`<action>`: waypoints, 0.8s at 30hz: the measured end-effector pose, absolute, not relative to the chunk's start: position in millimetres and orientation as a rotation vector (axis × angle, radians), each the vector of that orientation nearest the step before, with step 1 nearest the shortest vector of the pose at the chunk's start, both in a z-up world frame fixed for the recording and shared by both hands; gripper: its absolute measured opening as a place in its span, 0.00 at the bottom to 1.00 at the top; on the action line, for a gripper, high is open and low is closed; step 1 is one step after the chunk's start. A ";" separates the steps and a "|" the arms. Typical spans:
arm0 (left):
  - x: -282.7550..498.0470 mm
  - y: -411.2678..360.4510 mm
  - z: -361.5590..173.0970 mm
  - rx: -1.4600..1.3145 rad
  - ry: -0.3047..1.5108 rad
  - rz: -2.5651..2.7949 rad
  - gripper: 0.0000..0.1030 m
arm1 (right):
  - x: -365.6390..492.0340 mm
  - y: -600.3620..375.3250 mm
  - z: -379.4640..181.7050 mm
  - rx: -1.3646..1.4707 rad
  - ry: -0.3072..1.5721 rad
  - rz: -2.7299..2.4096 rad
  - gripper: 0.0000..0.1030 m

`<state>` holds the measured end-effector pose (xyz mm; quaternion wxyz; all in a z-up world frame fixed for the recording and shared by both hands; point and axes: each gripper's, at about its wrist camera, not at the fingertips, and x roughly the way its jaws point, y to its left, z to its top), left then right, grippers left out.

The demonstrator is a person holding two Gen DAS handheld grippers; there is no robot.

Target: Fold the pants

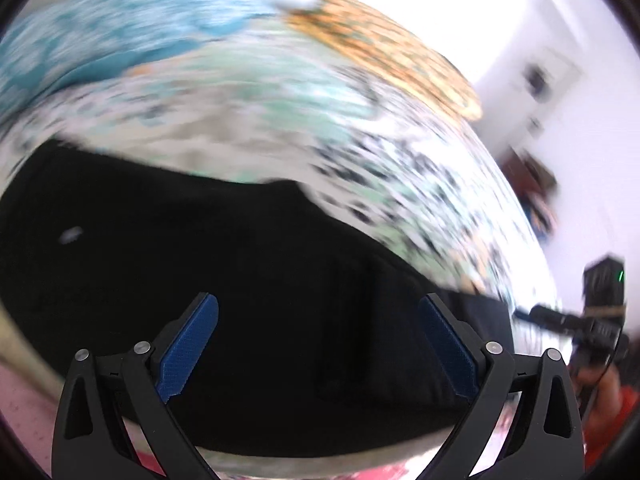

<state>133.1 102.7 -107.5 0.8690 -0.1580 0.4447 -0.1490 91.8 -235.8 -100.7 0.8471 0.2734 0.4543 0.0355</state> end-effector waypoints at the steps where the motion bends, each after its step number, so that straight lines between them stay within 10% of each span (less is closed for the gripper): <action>1: 132.9 86.4 -107.6 -0.276 0.933 -0.347 0.85 | 74.8 -239.6 -99.7 0.553 0.948 0.039 0.76; 11: 142.7 23.5 -136.7 -0.055 1.043 -0.416 0.43 | -12.1 -283.6 -104.2 0.617 0.838 -0.112 0.76; 14: 142.3 17.9 -147.7 -0.015 1.095 -0.421 0.11 | 0.8 -275.4 -100.1 0.572 0.811 -0.081 0.76; 24: 139.1 21.2 -156.2 0.079 1.120 -0.306 0.17 | 49.1 -219.0 -170.4 0.438 1.124 0.153 0.76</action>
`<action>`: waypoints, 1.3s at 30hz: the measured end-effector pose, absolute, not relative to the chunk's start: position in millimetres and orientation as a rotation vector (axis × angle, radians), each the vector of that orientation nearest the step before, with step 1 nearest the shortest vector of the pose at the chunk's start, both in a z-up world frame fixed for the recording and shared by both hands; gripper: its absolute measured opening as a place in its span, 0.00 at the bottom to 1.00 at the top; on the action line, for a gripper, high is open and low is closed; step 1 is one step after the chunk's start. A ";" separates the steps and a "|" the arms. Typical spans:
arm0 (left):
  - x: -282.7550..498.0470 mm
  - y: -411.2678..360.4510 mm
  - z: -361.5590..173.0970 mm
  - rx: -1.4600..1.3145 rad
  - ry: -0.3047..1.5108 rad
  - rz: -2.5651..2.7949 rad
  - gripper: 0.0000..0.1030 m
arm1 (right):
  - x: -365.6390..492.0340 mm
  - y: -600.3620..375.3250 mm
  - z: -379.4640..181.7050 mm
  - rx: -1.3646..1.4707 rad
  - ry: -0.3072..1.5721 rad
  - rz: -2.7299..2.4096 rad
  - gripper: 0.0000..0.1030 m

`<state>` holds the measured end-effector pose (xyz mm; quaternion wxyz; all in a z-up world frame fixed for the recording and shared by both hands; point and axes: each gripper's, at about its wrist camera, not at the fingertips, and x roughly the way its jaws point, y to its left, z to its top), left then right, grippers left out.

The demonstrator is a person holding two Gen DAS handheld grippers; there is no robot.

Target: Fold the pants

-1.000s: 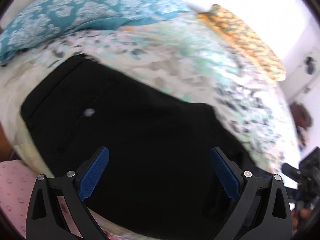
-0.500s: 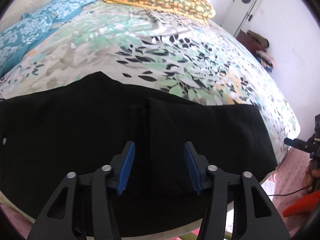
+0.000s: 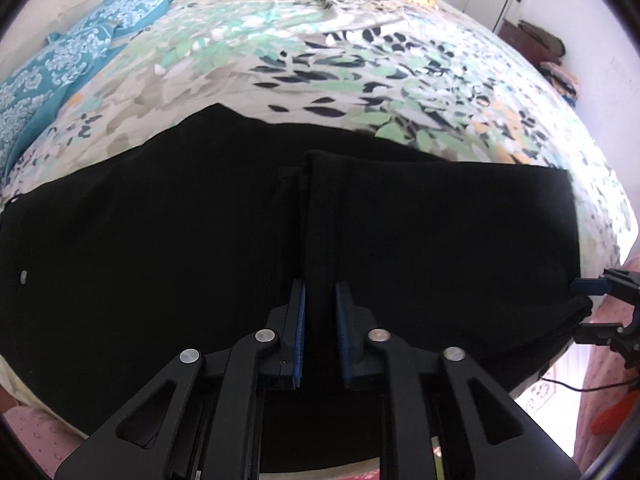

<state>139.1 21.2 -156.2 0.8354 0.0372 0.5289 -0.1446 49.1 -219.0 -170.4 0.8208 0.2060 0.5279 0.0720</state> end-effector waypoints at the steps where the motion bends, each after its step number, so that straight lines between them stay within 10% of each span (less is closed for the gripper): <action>1: 138.1 22.7 -153.5 0.068 1.113 -0.305 0.20 | 50.8 -222.8 -166.2 0.455 1.133 0.156 0.76; 4: 135.4 37.6 -135.7 0.014 1.050 -0.255 0.66 | 43.3 -245.2 -140.5 0.559 1.006 0.158 0.76; 6: 130.3 50.3 -116.6 -0.009 0.945 -0.175 0.74 | 43.7 -265.8 -123.6 0.636 0.909 0.158 0.76; 16: 144.0 5.4 -157.2 0.102 1.066 -0.309 0.66 | 125.6 -312.1 -180.4 0.720 1.036 0.040 0.67; 24: 141.6 16.8 -150.9 0.047 1.058 -0.282 0.73 | 69.4 -270.5 -110.4 0.558 0.959 0.188 0.66; 39: 137.7 13.4 -148.1 0.130 1.036 -0.215 0.77 | 50.9 -248.3 -161.5 0.610 1.107 0.162 0.77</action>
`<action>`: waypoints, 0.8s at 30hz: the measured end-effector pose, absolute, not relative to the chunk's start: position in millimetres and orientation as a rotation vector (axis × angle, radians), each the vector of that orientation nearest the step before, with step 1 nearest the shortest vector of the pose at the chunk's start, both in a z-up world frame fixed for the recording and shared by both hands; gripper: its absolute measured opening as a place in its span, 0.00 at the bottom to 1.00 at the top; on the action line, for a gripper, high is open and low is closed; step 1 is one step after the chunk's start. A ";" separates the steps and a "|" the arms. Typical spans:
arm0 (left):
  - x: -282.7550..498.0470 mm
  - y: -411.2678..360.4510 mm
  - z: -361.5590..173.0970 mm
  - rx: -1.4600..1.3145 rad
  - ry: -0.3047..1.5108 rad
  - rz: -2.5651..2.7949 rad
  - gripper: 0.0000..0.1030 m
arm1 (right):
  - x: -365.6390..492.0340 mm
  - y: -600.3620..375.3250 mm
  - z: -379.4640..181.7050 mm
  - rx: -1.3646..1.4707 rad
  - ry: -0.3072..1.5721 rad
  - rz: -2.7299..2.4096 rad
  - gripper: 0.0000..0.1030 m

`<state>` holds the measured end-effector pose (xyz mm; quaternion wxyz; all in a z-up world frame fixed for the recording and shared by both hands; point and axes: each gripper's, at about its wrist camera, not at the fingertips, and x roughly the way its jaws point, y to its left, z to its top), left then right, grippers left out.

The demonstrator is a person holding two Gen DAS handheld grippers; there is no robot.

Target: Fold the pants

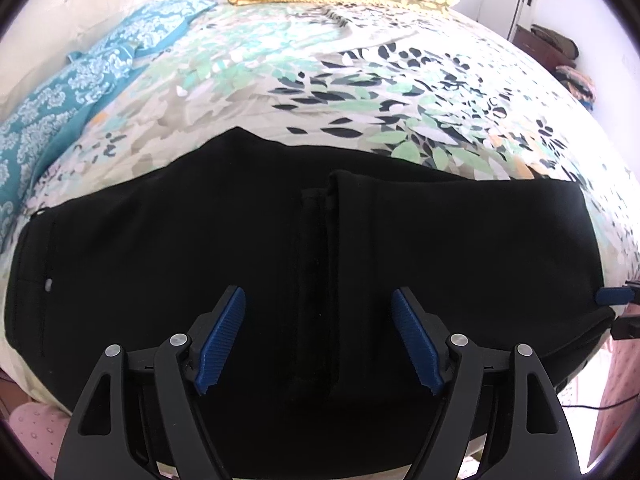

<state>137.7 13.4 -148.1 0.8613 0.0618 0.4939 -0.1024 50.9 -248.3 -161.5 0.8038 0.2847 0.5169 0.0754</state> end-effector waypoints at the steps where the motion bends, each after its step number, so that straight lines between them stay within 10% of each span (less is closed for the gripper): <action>1: 137.2 13.2 -147.4 0.131 1.033 -0.215 0.77 | 51.7 -248.2 -161.1 0.609 1.105 0.159 0.78; 24: 137.9 24.9 -138.8 0.099 1.006 -0.163 0.83 | 52.3 -221.6 -167.8 0.454 1.125 0.166 1.00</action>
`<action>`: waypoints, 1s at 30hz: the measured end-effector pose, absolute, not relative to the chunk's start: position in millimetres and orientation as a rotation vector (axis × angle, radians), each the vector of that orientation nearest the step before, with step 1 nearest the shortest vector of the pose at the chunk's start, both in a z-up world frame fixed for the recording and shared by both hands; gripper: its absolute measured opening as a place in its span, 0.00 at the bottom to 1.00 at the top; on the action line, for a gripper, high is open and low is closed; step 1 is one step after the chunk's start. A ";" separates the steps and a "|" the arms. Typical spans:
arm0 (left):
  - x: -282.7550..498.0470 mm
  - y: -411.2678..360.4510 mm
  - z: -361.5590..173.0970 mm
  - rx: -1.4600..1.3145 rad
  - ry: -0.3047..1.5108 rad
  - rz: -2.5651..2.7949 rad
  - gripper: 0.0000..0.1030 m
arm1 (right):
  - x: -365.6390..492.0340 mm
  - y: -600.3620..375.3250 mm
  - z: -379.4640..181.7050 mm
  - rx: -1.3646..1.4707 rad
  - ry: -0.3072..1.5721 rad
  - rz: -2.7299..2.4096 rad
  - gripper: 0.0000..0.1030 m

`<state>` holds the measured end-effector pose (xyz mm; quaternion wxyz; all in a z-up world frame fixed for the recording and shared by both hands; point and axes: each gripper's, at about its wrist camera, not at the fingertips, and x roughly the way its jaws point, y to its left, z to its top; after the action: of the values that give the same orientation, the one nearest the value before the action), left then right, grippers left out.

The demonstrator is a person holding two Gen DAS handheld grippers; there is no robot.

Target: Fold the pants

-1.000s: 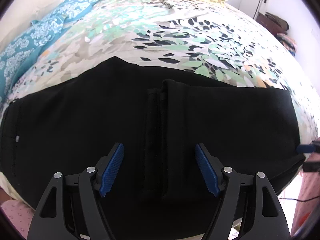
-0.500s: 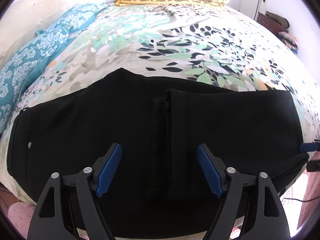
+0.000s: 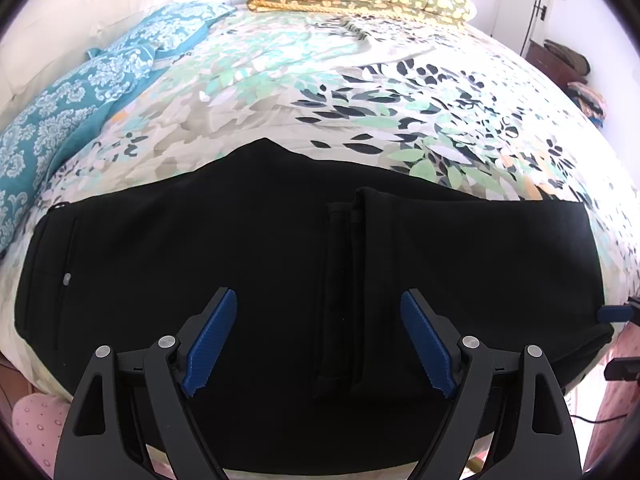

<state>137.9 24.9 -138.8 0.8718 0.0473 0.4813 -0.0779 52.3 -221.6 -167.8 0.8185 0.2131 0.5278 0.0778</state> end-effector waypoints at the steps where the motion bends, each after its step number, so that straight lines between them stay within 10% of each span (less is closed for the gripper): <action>1: 137.8 24.9 -138.5 0.100 1.005 -0.163 0.83 | 52.8 -219.0 -166.0 0.429 1.127 0.154 1.00; 9: 140.1 31.8 -136.7 0.064 0.994 -0.138 0.84 | 48.5 -193.4 -111.0 -0.021 0.872 -0.042 1.00; 30: 160.0 73.0 -171.2 -0.053 1.121 0.099 0.98 | 89.7 -207.2 -181.5 0.097 1.130 -0.068 1.00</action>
<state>160.0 73.0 -171.2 0.8455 -0.0254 0.5313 0.0471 89.7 -207.2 -181.5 0.8429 0.0460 0.5352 -0.0322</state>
